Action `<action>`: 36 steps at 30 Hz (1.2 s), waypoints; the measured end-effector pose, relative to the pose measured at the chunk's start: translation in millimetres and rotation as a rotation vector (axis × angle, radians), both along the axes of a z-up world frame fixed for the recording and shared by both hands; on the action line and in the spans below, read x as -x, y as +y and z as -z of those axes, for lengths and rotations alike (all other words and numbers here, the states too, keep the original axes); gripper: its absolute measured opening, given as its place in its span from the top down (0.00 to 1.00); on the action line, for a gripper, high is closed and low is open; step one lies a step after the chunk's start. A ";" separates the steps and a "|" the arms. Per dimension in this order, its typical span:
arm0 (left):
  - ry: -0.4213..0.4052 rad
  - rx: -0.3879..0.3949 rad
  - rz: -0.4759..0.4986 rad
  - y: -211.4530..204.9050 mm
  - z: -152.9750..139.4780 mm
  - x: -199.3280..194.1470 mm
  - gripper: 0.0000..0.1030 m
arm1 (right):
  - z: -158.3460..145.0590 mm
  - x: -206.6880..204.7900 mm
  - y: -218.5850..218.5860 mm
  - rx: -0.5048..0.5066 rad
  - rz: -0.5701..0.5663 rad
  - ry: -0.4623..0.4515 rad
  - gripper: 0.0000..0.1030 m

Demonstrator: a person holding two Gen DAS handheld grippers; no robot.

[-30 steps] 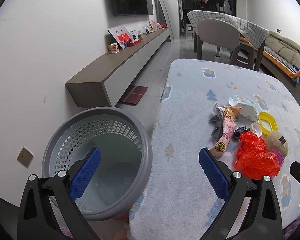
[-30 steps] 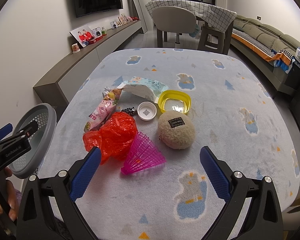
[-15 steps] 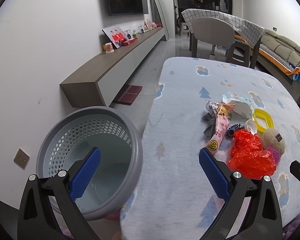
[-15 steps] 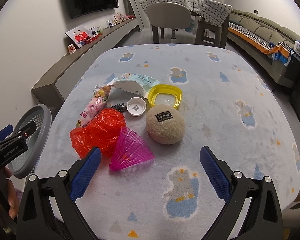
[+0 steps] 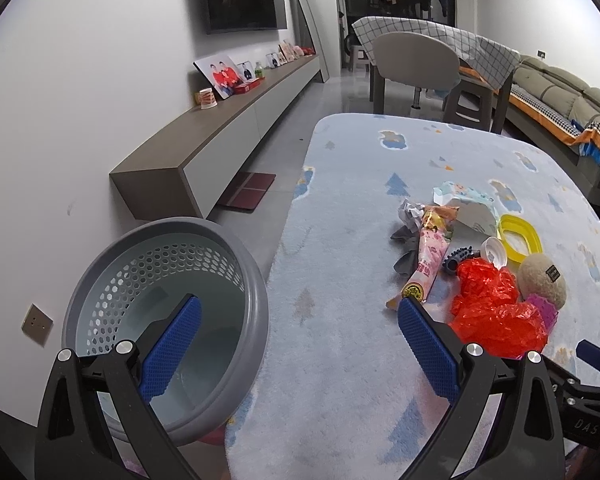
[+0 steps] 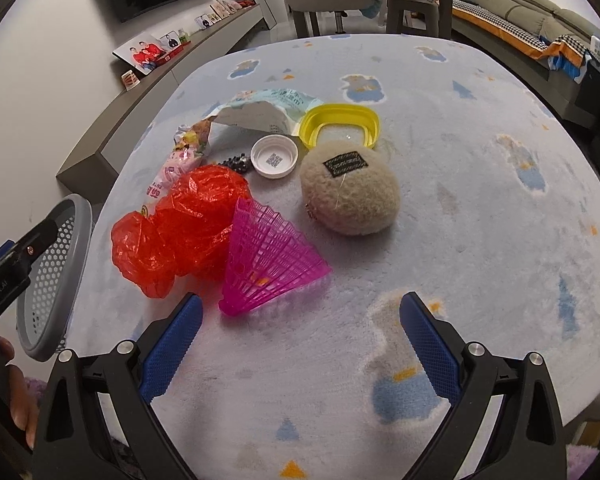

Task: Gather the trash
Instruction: 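Grasp the pink shuttlecock with the right gripper and lift it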

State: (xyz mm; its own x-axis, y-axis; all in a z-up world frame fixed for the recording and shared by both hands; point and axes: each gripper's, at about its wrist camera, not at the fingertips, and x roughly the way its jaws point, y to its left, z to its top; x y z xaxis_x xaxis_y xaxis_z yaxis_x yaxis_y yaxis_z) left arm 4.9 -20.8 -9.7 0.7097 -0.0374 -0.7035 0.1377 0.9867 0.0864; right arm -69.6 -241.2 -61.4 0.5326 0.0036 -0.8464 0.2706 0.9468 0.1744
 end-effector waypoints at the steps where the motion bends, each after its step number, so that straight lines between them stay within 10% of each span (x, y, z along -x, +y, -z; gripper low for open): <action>1: 0.002 0.002 0.001 0.5 0.2 -0.3 0.06 | 3.0 -1.4 2.2 -0.003 0.003 0.007 0.08; 19: 0.002 0.008 0.009 6.4 -0.9 2.5 0.06 | 19.8 -27.1 15.7 0.017 0.086 0.012 0.10; 29: 0.017 0.041 0.045 2.5 1.8 5.8 0.06 | 19.5 -22.3 18.5 0.006 0.033 0.007 0.60; 36: 0.023 0.066 0.079 -6.0 2.6 11.6 0.06 | 18.0 -10.9 19.8 -0.018 -0.010 0.008 0.69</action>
State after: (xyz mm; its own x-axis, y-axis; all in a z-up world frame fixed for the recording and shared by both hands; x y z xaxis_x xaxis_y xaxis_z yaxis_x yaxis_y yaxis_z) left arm -6.7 -26.7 -12.3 0.6865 -0.1392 -0.7137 0.2160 0.9762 0.0174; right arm -58.6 -221.5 -79.4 0.5260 0.0247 -0.8501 0.2621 0.9462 0.1897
